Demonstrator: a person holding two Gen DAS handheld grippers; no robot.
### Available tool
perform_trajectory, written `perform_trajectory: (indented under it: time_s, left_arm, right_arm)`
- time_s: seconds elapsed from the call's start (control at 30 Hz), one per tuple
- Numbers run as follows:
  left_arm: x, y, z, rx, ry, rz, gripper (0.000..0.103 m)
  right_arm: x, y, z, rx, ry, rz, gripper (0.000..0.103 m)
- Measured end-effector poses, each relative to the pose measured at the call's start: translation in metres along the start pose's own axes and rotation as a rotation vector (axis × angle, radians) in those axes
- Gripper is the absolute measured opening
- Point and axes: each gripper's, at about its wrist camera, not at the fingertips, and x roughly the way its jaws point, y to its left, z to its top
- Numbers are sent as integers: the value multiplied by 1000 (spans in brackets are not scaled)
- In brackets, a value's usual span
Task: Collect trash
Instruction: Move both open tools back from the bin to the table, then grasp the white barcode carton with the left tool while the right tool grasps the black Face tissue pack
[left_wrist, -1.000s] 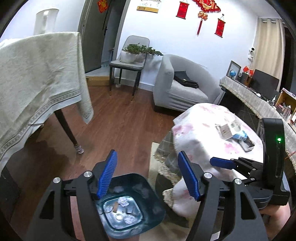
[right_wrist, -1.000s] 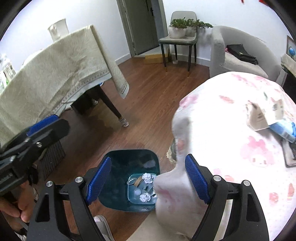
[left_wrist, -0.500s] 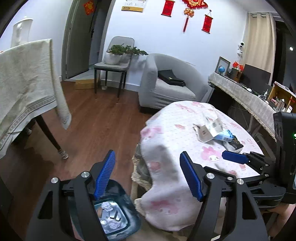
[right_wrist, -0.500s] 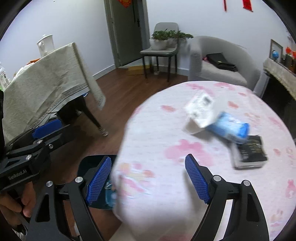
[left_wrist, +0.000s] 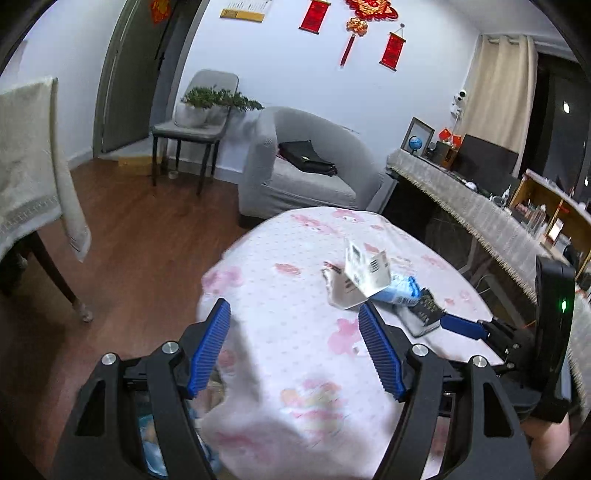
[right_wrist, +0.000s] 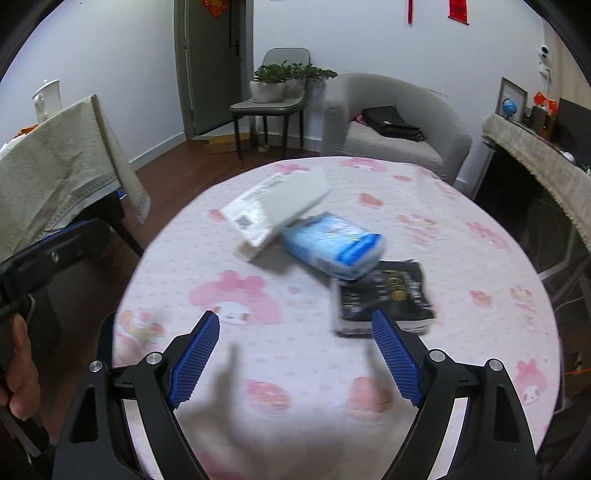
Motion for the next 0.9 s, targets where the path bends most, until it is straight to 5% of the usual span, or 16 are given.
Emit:
perform_trajectory:
  time_s: [0.6,0.9]
  left_arm:
    - [77,-17,8,-178,101,-150,63]
    - [109,-13,14,-288,162,-207,47]
  right_arm:
    - [17,-57,-1,-15,29,-34,91]
    - [30,-65,5,-12,56,-4,92]
